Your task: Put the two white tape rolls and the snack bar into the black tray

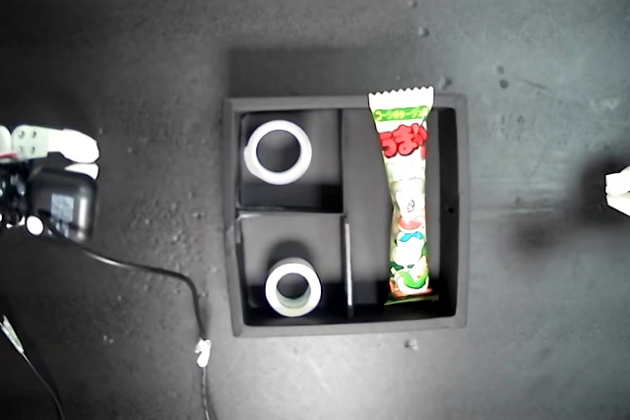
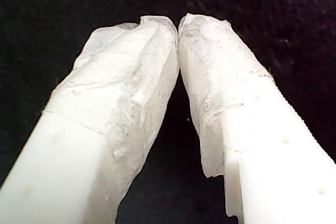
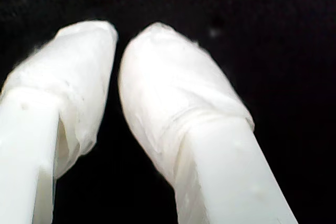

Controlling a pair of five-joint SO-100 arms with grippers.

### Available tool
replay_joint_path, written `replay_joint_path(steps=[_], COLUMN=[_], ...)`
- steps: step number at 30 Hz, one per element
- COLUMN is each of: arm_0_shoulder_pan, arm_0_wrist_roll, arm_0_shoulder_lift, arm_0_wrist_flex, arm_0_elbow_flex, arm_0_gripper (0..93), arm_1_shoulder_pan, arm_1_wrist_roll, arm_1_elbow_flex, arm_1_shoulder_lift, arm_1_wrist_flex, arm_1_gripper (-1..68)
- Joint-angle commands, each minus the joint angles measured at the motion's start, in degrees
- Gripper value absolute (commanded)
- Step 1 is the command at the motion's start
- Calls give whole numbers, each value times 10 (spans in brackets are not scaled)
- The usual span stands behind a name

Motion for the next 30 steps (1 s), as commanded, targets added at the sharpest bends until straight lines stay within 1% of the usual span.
replay_joint_path(steps=[1, 3, 5, 7, 10, 12, 14, 16, 17, 19, 21, 22, 23, 26, 30], arm_0_shoulder_pan=[3, 2, 6, 13, 17, 22, 24, 33, 41, 49, 34, 29, 28, 57, 60], arm_0_wrist_roll=[20, 25, 15, 14, -30, -48, -60, -82, -97, -108, -67, -11, 59, 58, 58], arm_0_shoulder_lift=[28, 28, 28, 28, 29, 29, 29, 18, 16, 19, 17, 19, 29, 29, 29], arm_0_wrist_flex=[-3, -3, -3, -4, 3, 15, 23, 25, 25, 26, 26, 26, 25, 25, 25], arm_0_elbow_flex=[37, 53, 69, 70, 94, 94, 94, 94, 94, 94, 94, 94, 94, 94, 94], arm_0_gripper=[-1, -1, -1, -1, -1, 0, 1, 1, 4, 44, 2, 2, 2, 2, 2], arm_1_shoulder_pan=[16, 20, 31, 30, 33, 46, 45, 36, 42, 46, 49, 53, 54, 75, 73], arm_1_wrist_roll=[-25, -40, -48, -52, -31, -25, -25, -1, 28, 23, -15, -75, -114, -129, -129], arm_1_elbow_flex=[18, 18, 18, 18, 18, 18, 18, 18, 18, 18, 18, 18, 18, 18, 18], arm_1_shoulder_lift=[1, 1, 1, -4, -6, 1, 1, 1, 1, -4, -7, -5, -2, 0, 0], arm_1_wrist_flex=[-5, 2, 28, 18, 35, 67, 81, 100, 127, 128, 129, 129, 129, 128, 128], arm_1_gripper=[-5, -5, -5, -4, 1, 19, 22, -3, -4, -2, 0, 0, 0, 0, 0])
